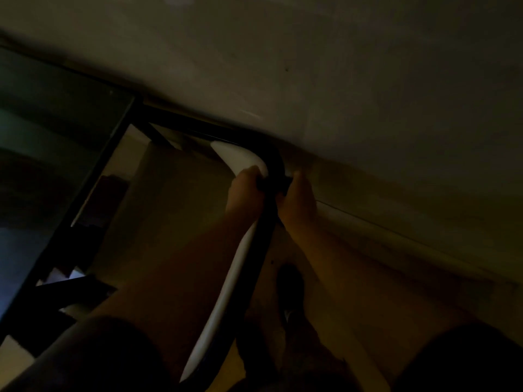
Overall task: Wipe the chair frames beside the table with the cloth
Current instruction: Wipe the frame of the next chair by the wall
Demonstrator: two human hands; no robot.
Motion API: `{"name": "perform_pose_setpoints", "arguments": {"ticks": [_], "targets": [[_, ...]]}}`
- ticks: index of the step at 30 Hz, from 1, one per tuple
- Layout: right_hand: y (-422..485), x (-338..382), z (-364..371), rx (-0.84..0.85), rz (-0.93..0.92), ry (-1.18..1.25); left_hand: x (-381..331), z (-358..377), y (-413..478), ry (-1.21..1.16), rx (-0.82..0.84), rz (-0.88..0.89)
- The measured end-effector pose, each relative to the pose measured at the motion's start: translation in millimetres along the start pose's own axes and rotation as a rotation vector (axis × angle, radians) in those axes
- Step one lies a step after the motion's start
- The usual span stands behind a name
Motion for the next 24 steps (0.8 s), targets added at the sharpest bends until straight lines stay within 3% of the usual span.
{"name": "perform_pose_setpoints", "arguments": {"ticks": [8,12,24], "targets": [[-137,-46,52,0.081,0.189,0.03,78,-5,-132,-0.013,0.063,-0.051],[-211,-58,93,0.11,0.187,0.009,126,-17,-204,-0.037,0.085,-0.12],[-341,-101,171,0.221,0.206,-0.04,215,-43,-336,0.013,0.126,-0.05]]}}
Point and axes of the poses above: each hand's wrist, its own y-axis towards the middle knuckle, its own z-axis out of the palm, x = y × z, the point moved 5 cm from there along y, towards the middle knuckle, and after that the axes turned 4 degrees about -x, right-handed, at the moved point
